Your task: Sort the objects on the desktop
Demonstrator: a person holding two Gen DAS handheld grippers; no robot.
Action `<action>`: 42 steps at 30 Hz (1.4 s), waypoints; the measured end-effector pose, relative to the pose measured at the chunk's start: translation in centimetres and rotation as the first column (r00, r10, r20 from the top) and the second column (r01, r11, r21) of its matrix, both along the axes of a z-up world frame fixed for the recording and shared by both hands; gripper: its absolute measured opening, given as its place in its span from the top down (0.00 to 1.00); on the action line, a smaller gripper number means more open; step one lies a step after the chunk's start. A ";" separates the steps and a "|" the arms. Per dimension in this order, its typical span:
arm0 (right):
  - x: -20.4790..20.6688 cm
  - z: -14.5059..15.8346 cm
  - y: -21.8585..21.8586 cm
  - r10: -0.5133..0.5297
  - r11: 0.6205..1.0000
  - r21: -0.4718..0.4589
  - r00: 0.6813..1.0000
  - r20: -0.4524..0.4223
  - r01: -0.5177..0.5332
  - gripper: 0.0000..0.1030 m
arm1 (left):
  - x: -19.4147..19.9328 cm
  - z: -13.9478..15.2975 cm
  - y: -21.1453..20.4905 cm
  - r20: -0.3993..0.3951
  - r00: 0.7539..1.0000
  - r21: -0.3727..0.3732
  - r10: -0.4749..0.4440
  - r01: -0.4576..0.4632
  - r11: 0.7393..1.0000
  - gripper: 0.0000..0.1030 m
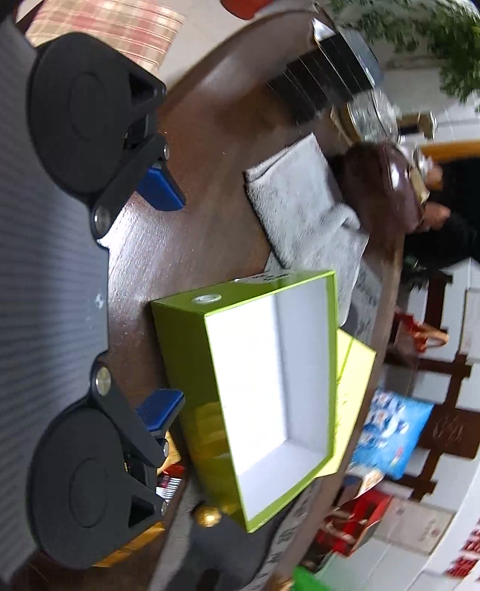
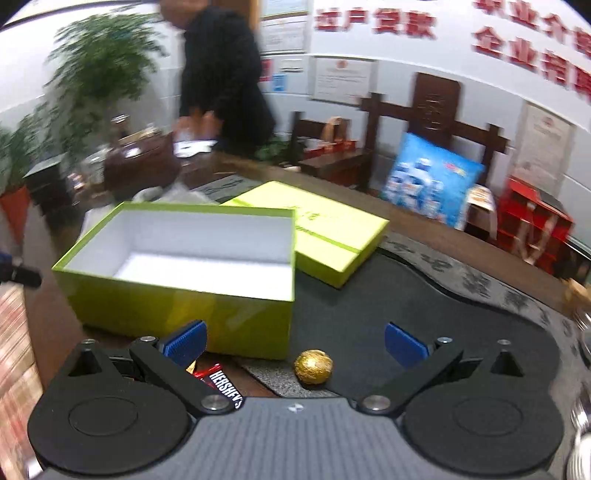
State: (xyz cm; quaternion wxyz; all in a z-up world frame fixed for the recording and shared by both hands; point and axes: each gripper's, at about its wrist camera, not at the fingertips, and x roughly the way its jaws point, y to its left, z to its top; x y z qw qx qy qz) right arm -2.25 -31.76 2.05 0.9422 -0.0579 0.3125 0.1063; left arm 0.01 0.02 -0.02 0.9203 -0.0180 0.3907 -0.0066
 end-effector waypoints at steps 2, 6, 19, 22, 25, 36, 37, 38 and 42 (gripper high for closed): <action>-0.6 0.2 0.4 -0.049 0.999 0.013 0.999 -0.004 0.049 0.00 | 0.1 -0.1 0.1 -0.014 1.000 -0.021 0.005 -0.005 1.000 0.00; -1.3 0.1 0.5 -0.110 0.992 0.055 0.993 -0.048 0.113 0.00 | 2.0 -0.3 0.8 -0.096 0.995 -0.096 0.041 -0.050 0.994 0.00; -1.4 -0.1 2.3 -0.010 1.000 0.010 0.994 -0.106 0.011 0.00 | -1.3 -1.5 -4.7 -0.128 0.986 -0.042 0.109 -0.115 0.993 0.00; -1.0 -0.4 2.1 0.041 0.999 0.007 0.993 -0.111 -0.041 0.00 | -1.7 -0.8 -6.0 -0.133 0.983 -0.020 0.129 -0.133 0.991 0.00; -0.4 -0.8 1.6 0.113 0.994 0.018 0.984 -0.137 -0.112 0.00 | -1.1 1.1 -6.7 -0.170 0.978 -0.042 0.124 -0.133 0.990 0.00; 0.4 -2.0 -0.6 0.318 0.946 -0.003 0.928 -0.194 -0.324 0.00 | -1.3 -1.1 -10.9 -0.288 0.946 -0.076 0.151 -0.179 0.981 0.00; 0.3 -2.0 -0.8 0.334 0.940 -0.003 0.922 -0.197 -0.341 0.00 | -1.1 -1.1 -10.9 -0.299 0.942 -0.070 0.152 -0.181 0.981 0.00; 0.3 -2.0 -0.9 0.344 0.936 -0.005 0.918 -0.199 -0.352 0.00 | -1.1 -1.0 -11.2 -0.305 0.939 -0.063 0.159 -0.186 0.981 0.00; 0.3 -2.4 -1.4 0.372 0.924 -0.008 0.903 -0.214 -0.383 0.00 | -1.0 -0.8 -12.4 -0.316 0.936 -0.044 0.155 -0.178 0.983 0.00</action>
